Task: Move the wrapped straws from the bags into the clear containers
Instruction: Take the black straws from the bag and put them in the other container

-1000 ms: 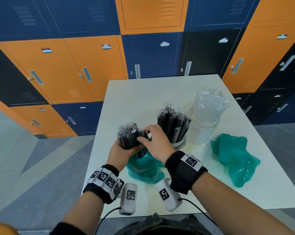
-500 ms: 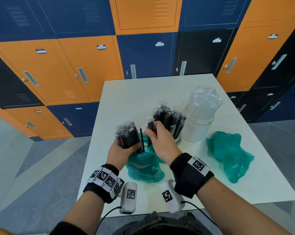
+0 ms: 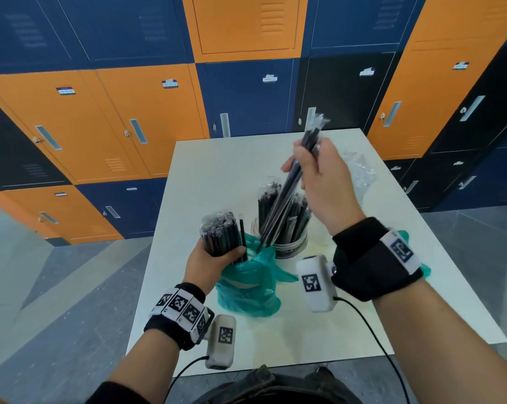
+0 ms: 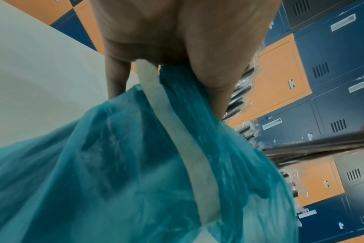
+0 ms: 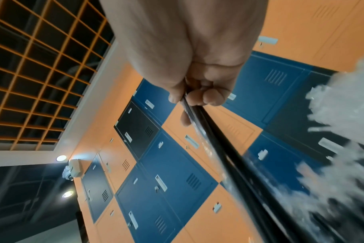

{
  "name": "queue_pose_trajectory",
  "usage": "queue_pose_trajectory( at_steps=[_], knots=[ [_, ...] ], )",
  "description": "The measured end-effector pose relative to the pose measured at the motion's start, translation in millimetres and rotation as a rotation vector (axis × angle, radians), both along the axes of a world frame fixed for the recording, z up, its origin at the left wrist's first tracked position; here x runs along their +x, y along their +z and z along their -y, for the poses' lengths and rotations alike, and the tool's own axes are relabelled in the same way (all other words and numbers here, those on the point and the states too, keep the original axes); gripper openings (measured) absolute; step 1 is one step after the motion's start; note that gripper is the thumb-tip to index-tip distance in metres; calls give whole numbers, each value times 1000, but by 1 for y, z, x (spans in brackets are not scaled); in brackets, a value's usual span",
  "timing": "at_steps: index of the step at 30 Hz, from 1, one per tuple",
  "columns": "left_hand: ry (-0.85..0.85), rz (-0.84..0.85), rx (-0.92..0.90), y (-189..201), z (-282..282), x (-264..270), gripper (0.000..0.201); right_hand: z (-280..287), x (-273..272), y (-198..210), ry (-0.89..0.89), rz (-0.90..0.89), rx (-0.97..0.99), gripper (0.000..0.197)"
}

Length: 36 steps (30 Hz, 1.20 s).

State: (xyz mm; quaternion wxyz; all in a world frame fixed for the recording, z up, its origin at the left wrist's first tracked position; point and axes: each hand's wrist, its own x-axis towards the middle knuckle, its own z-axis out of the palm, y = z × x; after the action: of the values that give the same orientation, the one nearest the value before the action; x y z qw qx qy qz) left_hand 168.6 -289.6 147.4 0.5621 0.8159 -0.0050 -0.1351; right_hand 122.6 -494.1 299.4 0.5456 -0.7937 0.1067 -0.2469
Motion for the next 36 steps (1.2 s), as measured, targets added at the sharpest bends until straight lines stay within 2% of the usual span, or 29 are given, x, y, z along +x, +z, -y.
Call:
queue_pose_trajectory(
  at_steps=[4, 7, 11, 13, 15, 18, 22, 25, 28, 32, 36],
  knots=[
    [0, 5, 1, 1, 1, 0, 53, 17, 0, 17, -99, 134, -40, 11],
    [0, 4, 1, 1, 1, 0, 55, 24, -1, 12, -117, 89, -90, 14],
    [1, -9, -1, 2, 1, 0, 55, 23, -2, -28, -62, -161, -146, 13],
    [7, -16, -4, 2, 1, 0, 55, 21, -5, -57, -104, -266, -340, 21],
    [11, -16, -2, 3, 1, 0, 54, 17, -8, -86, -170, -265, -517, 30],
    [9, -11, 7, 4, 2, -1, 51, 12, -12, -109, -258, -214, -613, 32],
    [6, -8, 10, 5, 1, -2, 51, 13, -11, -108, -269, -154, -664, 33],
    [7, -7, 14, 4, 0, -1, 51, 17, -9, -101, -150, -80, -658, 54],
    [7, -7, 9, 4, 0, -1, 51, 16, -4, -109, -24, -156, -835, 49],
    [6, -10, -9, 3, -1, -1, 52, 15, -8, -125, -74, -268, -1029, 46],
    [17, -8, -11, 2, -3, 0, 54, 13, -8, -113, -128, -234, -1019, 45]
  ],
)
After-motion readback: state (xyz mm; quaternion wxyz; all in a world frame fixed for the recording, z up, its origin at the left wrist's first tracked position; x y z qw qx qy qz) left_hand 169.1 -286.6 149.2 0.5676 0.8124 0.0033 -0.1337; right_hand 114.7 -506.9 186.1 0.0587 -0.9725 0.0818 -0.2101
